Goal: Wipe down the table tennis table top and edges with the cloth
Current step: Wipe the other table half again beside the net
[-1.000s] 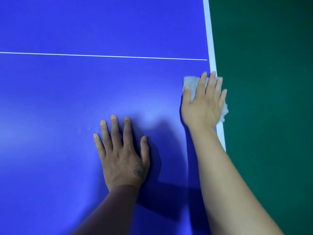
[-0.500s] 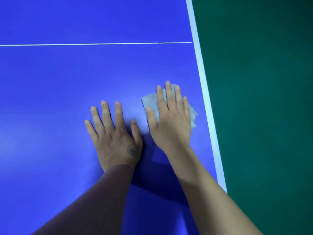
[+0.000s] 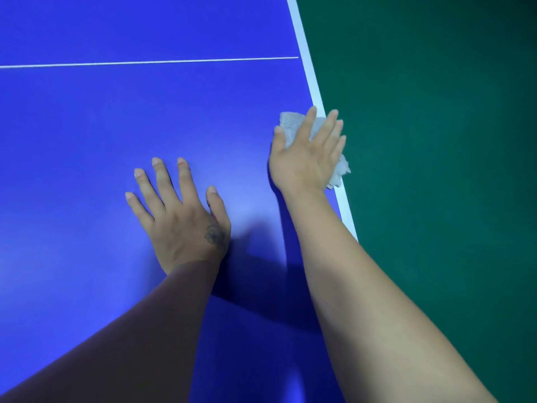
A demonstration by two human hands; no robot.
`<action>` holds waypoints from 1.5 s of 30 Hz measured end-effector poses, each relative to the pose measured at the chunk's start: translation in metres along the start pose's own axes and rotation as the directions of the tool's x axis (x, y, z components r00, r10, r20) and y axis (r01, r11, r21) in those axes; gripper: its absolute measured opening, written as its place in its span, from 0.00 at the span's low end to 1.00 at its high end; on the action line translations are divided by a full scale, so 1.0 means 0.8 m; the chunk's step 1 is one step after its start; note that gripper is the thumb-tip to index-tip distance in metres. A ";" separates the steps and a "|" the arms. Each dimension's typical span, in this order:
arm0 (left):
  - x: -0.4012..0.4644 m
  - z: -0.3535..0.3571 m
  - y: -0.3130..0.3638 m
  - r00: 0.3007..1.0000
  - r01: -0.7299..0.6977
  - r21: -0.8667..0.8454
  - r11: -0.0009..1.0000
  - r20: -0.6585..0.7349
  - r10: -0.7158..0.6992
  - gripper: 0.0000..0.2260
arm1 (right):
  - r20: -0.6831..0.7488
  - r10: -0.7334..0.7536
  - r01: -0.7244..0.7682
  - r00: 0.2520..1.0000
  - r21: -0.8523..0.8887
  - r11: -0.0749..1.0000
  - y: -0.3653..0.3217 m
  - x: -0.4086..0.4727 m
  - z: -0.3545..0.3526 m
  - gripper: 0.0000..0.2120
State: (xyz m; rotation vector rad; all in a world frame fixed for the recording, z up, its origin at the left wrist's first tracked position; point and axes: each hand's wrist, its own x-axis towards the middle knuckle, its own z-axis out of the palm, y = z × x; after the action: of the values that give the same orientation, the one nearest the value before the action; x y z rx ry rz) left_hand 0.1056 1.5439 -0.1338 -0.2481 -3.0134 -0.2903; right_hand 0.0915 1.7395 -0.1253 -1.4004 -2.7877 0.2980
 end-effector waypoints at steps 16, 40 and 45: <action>-0.003 -0.011 -0.001 1.000 -0.005 -0.107 0.994 0.019 0.007 0.29 | 0.021 -0.288 0.288 0.957 -0.036 0.957 0.159 -0.226 -0.019 0.28; -0.217 -0.048 -0.053 0.977 -0.191 -0.014 0.981 0.097 0.192 0.26 | 0.018 -0.517 0.515 0.856 0.071 0.854 0.183 -0.336 -0.007 0.27; -0.217 -0.049 -0.051 0.977 -0.179 -0.018 0.984 0.116 0.180 0.26 | 0.040 -0.286 0.287 0.957 -0.009 0.958 0.254 -0.334 -0.025 0.30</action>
State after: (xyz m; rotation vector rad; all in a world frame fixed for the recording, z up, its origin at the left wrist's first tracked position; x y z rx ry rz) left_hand 0.2723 1.4706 -0.1234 -0.5529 -3.0757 -0.2789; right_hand 0.4150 1.6488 -0.1202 -0.9804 -2.9752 0.3012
